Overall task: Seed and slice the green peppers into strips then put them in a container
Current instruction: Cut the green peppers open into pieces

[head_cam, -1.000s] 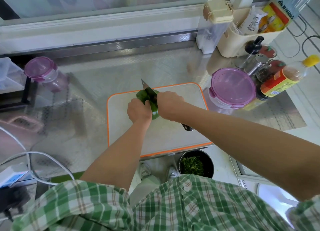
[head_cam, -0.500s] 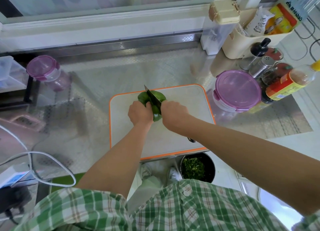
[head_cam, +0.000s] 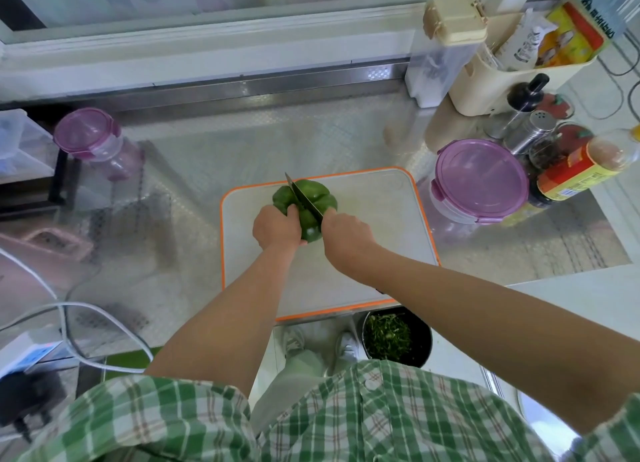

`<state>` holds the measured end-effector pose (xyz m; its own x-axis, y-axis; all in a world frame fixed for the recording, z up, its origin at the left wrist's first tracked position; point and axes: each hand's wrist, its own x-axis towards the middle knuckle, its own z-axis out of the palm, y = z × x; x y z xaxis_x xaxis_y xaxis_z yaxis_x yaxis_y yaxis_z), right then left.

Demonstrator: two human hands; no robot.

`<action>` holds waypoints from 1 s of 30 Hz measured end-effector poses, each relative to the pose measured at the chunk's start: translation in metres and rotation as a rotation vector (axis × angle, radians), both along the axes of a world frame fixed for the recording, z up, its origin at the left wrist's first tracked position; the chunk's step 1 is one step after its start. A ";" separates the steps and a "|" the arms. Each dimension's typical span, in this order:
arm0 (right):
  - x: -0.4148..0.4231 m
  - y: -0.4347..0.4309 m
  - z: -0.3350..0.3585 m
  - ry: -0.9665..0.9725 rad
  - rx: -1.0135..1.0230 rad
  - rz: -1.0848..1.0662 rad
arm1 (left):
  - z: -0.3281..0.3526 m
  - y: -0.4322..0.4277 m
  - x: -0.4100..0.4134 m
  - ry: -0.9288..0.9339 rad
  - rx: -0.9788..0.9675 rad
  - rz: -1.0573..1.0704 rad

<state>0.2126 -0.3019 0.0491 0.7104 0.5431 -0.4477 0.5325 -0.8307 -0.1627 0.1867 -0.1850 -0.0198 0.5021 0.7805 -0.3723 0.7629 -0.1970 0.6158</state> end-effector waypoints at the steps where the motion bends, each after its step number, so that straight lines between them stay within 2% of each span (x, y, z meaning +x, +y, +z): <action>1: -0.003 0.000 -0.004 -0.001 0.007 0.009 | -0.002 0.001 -0.002 0.004 -0.009 0.008; 11: -0.002 -0.003 -0.019 -0.028 0.036 0.045 | -0.002 0.006 -0.005 0.006 -0.088 0.047; 15: 0.005 0.000 -0.036 -0.011 0.046 -0.005 | -0.002 0.006 -0.011 -0.023 -0.122 0.062; 22: 0.005 -0.005 -0.060 -0.014 0.112 -0.050 | -0.005 0.013 -0.031 -0.208 -0.498 0.163; 26: 0.007 -0.005 -0.063 -0.055 0.109 -0.033 | -0.001 0.011 -0.038 -0.274 -0.573 0.172; 30: 0.005 -0.003 -0.057 -0.065 0.070 0.015 | 0.003 0.009 -0.039 -0.273 -0.571 0.166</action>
